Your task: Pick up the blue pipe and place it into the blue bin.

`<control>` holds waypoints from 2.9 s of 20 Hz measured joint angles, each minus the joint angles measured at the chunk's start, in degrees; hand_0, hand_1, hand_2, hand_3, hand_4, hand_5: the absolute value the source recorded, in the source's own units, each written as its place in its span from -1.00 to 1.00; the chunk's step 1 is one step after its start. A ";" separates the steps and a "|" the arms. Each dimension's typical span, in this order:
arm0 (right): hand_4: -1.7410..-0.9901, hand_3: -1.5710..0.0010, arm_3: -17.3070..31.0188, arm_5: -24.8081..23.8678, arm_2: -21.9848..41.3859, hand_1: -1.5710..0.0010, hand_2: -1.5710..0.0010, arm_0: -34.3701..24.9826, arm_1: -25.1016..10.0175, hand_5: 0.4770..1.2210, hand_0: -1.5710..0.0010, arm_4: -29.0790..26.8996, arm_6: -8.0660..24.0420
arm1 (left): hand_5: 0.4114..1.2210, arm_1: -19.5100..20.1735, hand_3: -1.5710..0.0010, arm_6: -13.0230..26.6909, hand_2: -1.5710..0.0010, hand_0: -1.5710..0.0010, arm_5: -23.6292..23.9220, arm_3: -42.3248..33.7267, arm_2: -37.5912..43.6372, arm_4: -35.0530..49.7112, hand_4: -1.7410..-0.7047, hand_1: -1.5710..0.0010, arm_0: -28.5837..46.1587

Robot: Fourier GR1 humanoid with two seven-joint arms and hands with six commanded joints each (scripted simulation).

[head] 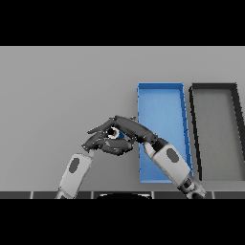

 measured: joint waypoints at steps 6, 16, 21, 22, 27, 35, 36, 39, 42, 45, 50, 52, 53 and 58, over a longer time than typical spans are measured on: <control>-1.00 -1.00 -1.44 -3.85 -6.47 -1.00 -1.00 -6.04 1.30 1.00 -1.00 -12.15 7.58 | -0.89 0.06 0.99 0.98 0.99 0.99 -0.18 -0.03 -0.59 -0.22 0.61 0.99 0.46; -1.00 -1.00 9.55 -12.24 -23.21 -1.00 -1.00 -28.75 -9.80 1.00 -1.00 -18.59 6.82 | -0.97 0.09 1.00 3.44 1.00 1.00 -0.18 -0.35 -0.75 -0.64 0.64 1.00 0.28; -1.00 -1.00 17.54 -11.96 -28.04 -1.00 -1.00 -26.75 -16.64 1.00 -1.00 -15.80 6.45 | -1.00 0.88 1.00 1.93 1.00 1.00 -0.46 -0.68 -0.15 -0.12 0.67 1.00 0.63; -1.00 -1.00 17.24 -11.48 -28.13 -1.00 -1.00 -24.72 -17.39 1.00 -1.00 -15.51 6.42 | -1.00 1.13 1.00 1.40 1.00 1.00 -0.44 -1.01 -0.48 -0.56 0.67 1.00 0.68; -1.00 -1.00 16.05 -13.03 -29.15 -1.00 -1.00 -14.28 -18.74 1.00 -1.00 -15.06 8.20 | -0.98 1.85 1.00 1.37 1.00 1.00 -0.68 -0.80 -0.20 -0.57 0.69 1.00 0.78; -1.00 -1.00 8.19 -22.10 -23.56 -1.00 -1.00 4.49 -22.40 1.00 -1.00 -14.89 10.89 | -0.96 1.10 1.00 2.93 1.00 1.00 -0.64 -1.70 -0.78 0.07 0.66 1.00 2.17; -1.00 -1.00 8.07 -24.73 -21.42 -1.00 -1.00 6.50 -23.70 1.00 -1.00 -15.11 10.88 | -0.97 1.14 1.00 1.99 1.00 1.00 -0.51 -2.44 -1.18 -0.07 0.65 1.00 2.95; -1.00 -0.60 7.79 -34.10 -13.75 -1.00 -1.00 10.16 -29.74 1.00 -1.00 -17.62 10.87 | -0.98 1.03 1.00 2.38 1.00 1.00 -0.34 -3.19 -1.70 -0.31 0.65 1.00 3.51; -1.00 -0.16 9.55 -40.87 -5.50 -1.00 -1.00 10.09 -35.55 1.00 -1.00 -20.63 10.86 | -0.98 1.33 1.00 2.70 1.00 1.00 -0.02 -2.74 -1.10 -0.53 0.66 1.00 2.54; -0.60 0.20 13.27 -46.91 3.19 -0.36 -0.36 7.25 -41.08 1.00 -0.49 -26.81 10.80 | -0.97 1.81 1.00 2.59 1.00 1.00 -0.77 -3.12 -1.13 -0.05 0.66 1.00 2.97; 0.39 0.74 16.48 -46.15 15.10 0.55 0.55 1.34 -47.67 0.77 0.51 -34.66 10.92 | -0.96 1.45 1.00 2.69 1.00 1.00 -0.60 -3.10 -1.57 -0.38 0.66 1.00 3.39; 0.60 0.83 16.72 -44.27 22.24 0.71 0.71 -2.36 -51.12 0.49 0.69 -37.12 10.92 | -0.96 1.47 1.00 3.05 1.00 1.00 -0.64 -3.01 -1.36 -0.21 0.65 1.00 3.11; 0.68 0.87 17.10 -43.35 24.64 0.77 0.77 -4.17 -51.81 0.35 0.75 -37.38 10.57 | -0.96 1.22 1.00 3.36 1.00 1.00 -0.45 -2.76 -1.39 -0.36 0.65 1.00 2.86; 0.82 0.96 17.97 -42.48 32.81 0.93 0.93 -9.14 -53.65 -0.09 0.92 -39.53 10.91 | -0.96 1.03 1.00 2.59 1.00 1.00 -0.09 -3.78 -2.01 -0.71 0.65 1.00 3.74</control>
